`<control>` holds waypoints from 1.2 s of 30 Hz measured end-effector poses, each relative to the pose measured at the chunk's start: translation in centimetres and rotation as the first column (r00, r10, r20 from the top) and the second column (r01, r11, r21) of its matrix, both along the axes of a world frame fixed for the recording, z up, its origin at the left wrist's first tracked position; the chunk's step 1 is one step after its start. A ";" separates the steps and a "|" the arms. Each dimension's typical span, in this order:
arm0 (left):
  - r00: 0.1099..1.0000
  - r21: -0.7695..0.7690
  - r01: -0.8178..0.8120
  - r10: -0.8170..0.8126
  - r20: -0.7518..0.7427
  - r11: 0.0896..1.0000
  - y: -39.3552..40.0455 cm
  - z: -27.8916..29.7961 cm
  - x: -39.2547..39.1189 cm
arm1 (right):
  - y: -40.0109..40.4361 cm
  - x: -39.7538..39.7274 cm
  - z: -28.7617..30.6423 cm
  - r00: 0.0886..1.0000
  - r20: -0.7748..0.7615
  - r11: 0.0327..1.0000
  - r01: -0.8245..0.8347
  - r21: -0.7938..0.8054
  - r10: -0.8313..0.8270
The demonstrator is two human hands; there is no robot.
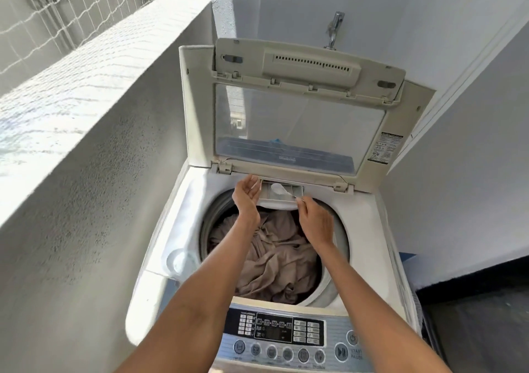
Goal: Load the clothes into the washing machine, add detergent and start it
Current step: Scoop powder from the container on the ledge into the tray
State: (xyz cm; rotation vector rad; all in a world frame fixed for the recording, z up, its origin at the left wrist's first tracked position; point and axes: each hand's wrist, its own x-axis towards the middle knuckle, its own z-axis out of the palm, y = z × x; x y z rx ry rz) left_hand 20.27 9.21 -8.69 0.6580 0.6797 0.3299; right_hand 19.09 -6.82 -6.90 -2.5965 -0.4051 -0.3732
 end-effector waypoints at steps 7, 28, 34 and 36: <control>0.997 -0.050 -0.059 0.062 0.056 0.997 -0.7 5.3 -3.1 | 2.5 -2.1 7.9 0.897 -0.310 0.687 0.008 0.726 0.317; 0.519 0.050 -0.823 0.715 0.468 0.565 3.1 28.7 -44.5 | 10.5 -31.9 29.3 0.217 -0.125 0.124 0.019 0.992 0.968; 0.393 0.245 -0.919 0.748 0.534 0.309 3.6 32.9 -54.6 | 13.2 -39.8 31.6 0.129 -0.262 0.272 -0.061 0.961 0.956; 0.399 0.422 -0.889 0.755 0.520 0.180 4.3 33.3 -57.0 | 14.3 -41.5 30.9 0.145 -0.303 0.316 -0.080 0.945 0.942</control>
